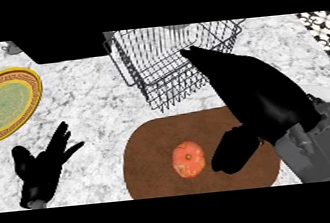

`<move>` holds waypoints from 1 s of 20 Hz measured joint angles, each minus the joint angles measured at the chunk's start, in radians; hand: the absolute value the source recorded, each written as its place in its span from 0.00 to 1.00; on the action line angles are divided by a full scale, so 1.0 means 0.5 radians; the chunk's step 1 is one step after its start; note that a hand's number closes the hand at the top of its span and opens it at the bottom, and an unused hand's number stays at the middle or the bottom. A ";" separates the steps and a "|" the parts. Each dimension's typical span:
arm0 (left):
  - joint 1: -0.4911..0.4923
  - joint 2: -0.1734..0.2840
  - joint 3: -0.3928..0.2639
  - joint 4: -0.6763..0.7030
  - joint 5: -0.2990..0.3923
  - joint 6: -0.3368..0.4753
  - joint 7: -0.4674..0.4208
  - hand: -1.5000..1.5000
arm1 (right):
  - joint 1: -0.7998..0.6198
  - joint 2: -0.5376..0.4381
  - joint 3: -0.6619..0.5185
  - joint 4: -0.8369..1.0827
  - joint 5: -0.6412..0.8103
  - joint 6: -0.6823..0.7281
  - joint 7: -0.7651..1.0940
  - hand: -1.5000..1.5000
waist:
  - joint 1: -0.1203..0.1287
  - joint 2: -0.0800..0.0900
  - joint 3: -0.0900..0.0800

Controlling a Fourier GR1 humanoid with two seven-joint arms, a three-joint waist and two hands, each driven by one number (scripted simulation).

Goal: Pick the squash from the cutting board and place it in the basket

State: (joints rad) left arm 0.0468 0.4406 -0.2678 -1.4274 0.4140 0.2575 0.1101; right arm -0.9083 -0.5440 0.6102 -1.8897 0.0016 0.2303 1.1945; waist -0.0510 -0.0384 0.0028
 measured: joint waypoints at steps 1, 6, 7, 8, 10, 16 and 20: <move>0.009 -0.006 -0.003 -0.011 0.000 0.001 -0.005 0.50 | -0.003 -0.027 -0.007 -0.019 -0.041 0.003 0.011 0.00 | 0.003 0.003 0.001; -0.004 0.005 0.009 -0.014 0.003 -0.007 0.020 0.50 | -0.046 -0.100 -0.001 -0.104 -0.174 -0.023 0.071 0.00 | 0.014 0.018 0.003; -0.004 -0.001 0.005 -0.014 -0.006 0.000 0.014 0.50 | -0.047 -0.110 0.005 -0.117 -0.186 -0.033 0.078 0.00 | 0.017 0.021 0.004; -0.008 0.008 0.015 -0.008 0.006 -0.022 0.012 0.50 | -0.030 -0.121 0.017 -0.135 -0.191 -0.045 0.079 0.00 | 0.019 0.024 0.003; 0.002 -0.002 0.000 -0.025 -0.005 -0.021 0.007 0.50 | -0.023 -0.123 0.045 -0.154 -0.186 -0.078 0.089 0.00 | 0.029 0.026 0.005; -0.011 -0.006 0.007 -0.023 -0.015 -0.021 0.021 0.50 | 0.049 -0.103 0.183 -0.170 -0.071 -0.146 0.088 0.00 | 0.046 0.036 0.008; -0.022 -0.005 0.003 -0.030 -0.026 -0.020 0.044 0.50 | 0.092 -0.082 0.281 -0.090 0.008 -0.178 0.075 0.00 | 0.060 0.042 0.008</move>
State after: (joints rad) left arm 0.0360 0.4380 -0.2664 -1.4425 0.4012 0.2478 0.1322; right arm -0.8621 -0.5850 0.7509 -1.9346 0.0055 0.1412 1.2320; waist -0.0210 -0.0172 0.0069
